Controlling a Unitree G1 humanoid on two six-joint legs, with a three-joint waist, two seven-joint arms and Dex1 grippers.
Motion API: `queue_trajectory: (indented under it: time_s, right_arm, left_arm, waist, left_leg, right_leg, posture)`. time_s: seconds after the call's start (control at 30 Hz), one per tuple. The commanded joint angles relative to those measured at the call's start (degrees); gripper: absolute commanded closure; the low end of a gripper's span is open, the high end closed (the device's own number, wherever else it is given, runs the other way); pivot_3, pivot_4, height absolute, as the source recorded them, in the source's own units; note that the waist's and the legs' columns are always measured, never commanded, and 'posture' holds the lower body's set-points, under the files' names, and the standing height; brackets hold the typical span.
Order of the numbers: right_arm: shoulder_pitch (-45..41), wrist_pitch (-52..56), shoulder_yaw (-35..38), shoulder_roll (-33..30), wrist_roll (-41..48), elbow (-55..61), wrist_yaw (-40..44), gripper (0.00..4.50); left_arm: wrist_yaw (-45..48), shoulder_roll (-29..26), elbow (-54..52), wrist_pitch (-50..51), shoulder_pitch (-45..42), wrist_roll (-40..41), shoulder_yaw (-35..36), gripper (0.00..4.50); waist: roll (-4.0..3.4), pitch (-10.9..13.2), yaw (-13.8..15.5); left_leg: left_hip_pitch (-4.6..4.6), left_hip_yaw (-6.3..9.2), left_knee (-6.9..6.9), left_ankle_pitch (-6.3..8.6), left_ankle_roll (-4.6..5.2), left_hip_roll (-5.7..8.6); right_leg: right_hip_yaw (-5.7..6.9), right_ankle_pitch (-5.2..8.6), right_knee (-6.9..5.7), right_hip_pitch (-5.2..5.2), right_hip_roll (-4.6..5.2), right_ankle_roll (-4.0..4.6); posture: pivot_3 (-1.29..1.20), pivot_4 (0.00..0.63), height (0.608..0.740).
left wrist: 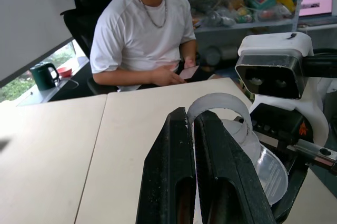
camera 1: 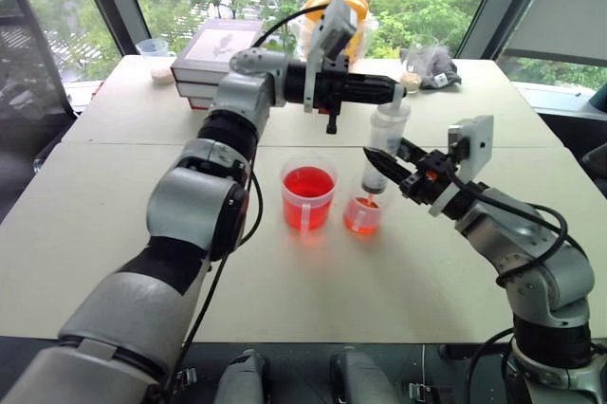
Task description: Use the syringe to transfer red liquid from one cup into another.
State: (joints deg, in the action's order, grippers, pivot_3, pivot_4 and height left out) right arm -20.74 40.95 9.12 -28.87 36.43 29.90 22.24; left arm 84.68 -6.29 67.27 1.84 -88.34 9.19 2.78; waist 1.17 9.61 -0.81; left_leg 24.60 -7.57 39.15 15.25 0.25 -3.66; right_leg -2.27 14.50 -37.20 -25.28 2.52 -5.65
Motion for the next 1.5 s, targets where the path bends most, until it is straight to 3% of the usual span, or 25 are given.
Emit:
queue_trajectory:
  time_s: [0.03, 0.23, 0.33, 0.57, 0.6, 0.9, 1.13, 1.33, 1.5]
  right_arm:
    - [-4.87, -3.13, 4.22, -0.46, 2.52, 6.02, -0.61, 3.11]
    - [-2.38, -4.04, 2.62, 0.24, 1.61, 5.36, -0.44, 3.11]
    - [-1.14, -4.33, 1.7, 0.6, 0.84, 5.18, -0.05, 3.11]
    - [0.18, -4.94, 0.76, 1.73, 0.28, 4.04, 0.44, 3.11]
    - [0.43, -5.06, 0.67, 1.85, 0.21, 3.9, 0.45, 3.11]
    - [1.13, -5.51, 0.65, 1.09, 0.09, 3.72, 0.74, 3.11]
    - [-9.71, 5.39, 8.26, -3.9, 12.06, 2.98, -2.97, 3.11]
    - [-28.26, 29.4, 16.01, -12.82, 24.2, -14.4, -17.09, 3.11]
    - [-40.07, 49.66, 11.11, -19.34, 22.1, -29.23, -18.48, 3.11]
  left_arm:
    - [0.76, 1.22, 0.72, 0.46, 1.8, -3.1, -3.38, 4.45]
    - [0.19, -0.18, 0.43, 2.75, 0.64, -1.45, -1.58, 4.45]
    - [-0.3, -1.26, 0.35, 3.39, 0.7, -1.33, -1.21, 3.65]
    - [-2.26, -5.49, 0.08, 2.93, 0.17, -0.5, 0.39, 0.27]
    - [-2.35, -6.49, 0.05, 2.9, 0.04, -0.46, 0.57, 0.05]
    - [2.74, -13.41, -4.28, 5.08, 3.1, 1.04, 0.66, 0.05]
    - [6.93, -16.29, -17.8, 11.32, 11.68, 2.86, -0.85, 0.05]
    - [7.75, -19.29, -29.05, 14.29, 18.53, 3.75, -3.26, 0.05]
    - [6.97, -20.43, -35.99, 16.55, 22.73, 5.28, -4.12, 0.05]
  waist:
    - [0.0, 0.0, 0.0]
    - [0.0, 0.0, -0.02]
    - [0.0, 0.0, -0.06]
    - [0.0, 0.0, -0.07]
    - [0.0, 0.0, -0.07]
    - [0.0, 0.0, -0.1]
    - [0.0, 0.0, -0.09]
    - [-0.03, -0.02, -0.09]
    - [-0.06, -0.03, -0.09]
  left_leg:
    - [0.0, 0.0, 0.0, 0.0, 0.0, 0.0]
    - [0.0, 0.0, 0.0, 0.0, 0.0, 0.0]
    - [0.0, 0.0, 0.0, 0.0, 0.0, 0.0]
    - [0.0, 0.0, 0.0, 0.0, 0.0, 0.0]
    - [0.0, 0.0, 0.0, 0.0, 0.0, 0.0]
    - [-0.01, -0.02, 0.01, 0.0, -0.01, -0.01]
    - [-0.01, -0.04, 0.03, -0.01, -0.02, -0.03]
    - [-0.04, -0.06, 0.03, -0.01, -0.01, -0.07]
    - [-0.04, -0.09, -0.02, -0.01, -0.01, -0.08]
  right_leg:
    - [0.0, 0.0, 0.0, 0.0, 0.0, 0.0]
    - [0.0, 0.0, 0.0, 0.0, 0.0, 0.0]
    - [0.0, 0.0, -0.01, 0.0, 0.0, 0.0]
    - [0.0, 0.0, -0.03, 0.0, -0.01, -0.01]
    - [0.0, 0.0, -0.03, 0.0, 0.0, -0.01]
    - [0.01, -0.01, -0.04, 0.0, 0.0, -0.01]
    - [0.0, -0.01, -0.14, -0.03, 0.03, -0.01]
    - [-0.02, -0.01, -0.16, -0.05, 0.1, 0.01]
    - [-0.09, -0.01, -0.17, -0.14, 0.11, 0.05]
  posture:
    - [0.0, 0.15, 0.74]
    - [0.0, 0.15, 0.74]
    - [0.0, 0.15, 0.74]
    - [0.0, 0.15, 0.74]
    - [0.0, 0.15, 0.74]
    - [0.0, 0.15, 0.74]
    - [0.0, 0.15, 0.74]
    - [0.0, 0.15, 0.74]
    - [0.0, 0.15, 0.74]
